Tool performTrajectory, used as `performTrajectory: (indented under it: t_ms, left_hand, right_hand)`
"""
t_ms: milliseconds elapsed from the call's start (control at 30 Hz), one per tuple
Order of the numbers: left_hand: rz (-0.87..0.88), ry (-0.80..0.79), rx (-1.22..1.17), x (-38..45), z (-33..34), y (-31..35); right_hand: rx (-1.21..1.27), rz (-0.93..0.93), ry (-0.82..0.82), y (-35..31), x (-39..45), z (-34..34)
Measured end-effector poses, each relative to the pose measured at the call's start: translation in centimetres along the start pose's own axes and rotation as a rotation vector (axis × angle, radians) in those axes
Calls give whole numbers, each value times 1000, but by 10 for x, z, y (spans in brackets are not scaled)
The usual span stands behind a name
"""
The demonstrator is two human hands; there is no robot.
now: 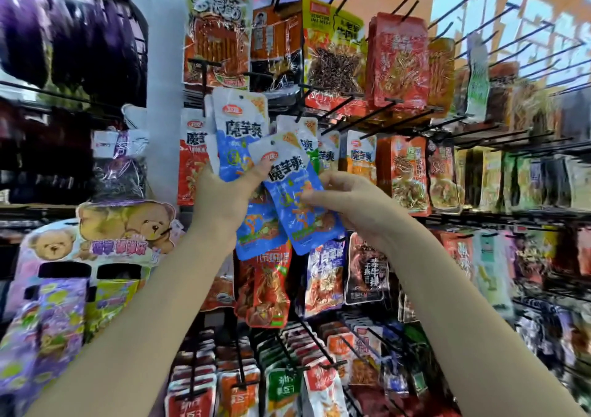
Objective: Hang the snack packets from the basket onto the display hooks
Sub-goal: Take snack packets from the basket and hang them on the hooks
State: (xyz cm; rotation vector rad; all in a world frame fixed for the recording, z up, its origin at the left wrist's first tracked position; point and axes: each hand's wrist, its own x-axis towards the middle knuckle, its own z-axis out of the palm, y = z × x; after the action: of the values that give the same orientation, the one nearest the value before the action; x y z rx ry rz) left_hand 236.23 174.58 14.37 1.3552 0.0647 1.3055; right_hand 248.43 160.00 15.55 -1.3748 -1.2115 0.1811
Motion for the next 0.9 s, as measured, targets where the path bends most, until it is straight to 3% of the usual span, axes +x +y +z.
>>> performTrajectory:
  t_ms: [167, 300, 533, 900]
  left_hand:
    - [52, -140, 128, 2, -8, 13]
    - [-62, -36, 27, 4, -34, 30]
    - [-67, -90, -40, 9, -55, 28]
    - [-100, -113, -113, 21, -56, 20]
  right_hand:
    - [-3, -118, 70, -11, 17, 15]
    - [32, -139, 129, -20, 31, 24]
    - [-69, -173, 287, -36, 69, 54]
    - [-31, -207, 361, -57, 101, 67]
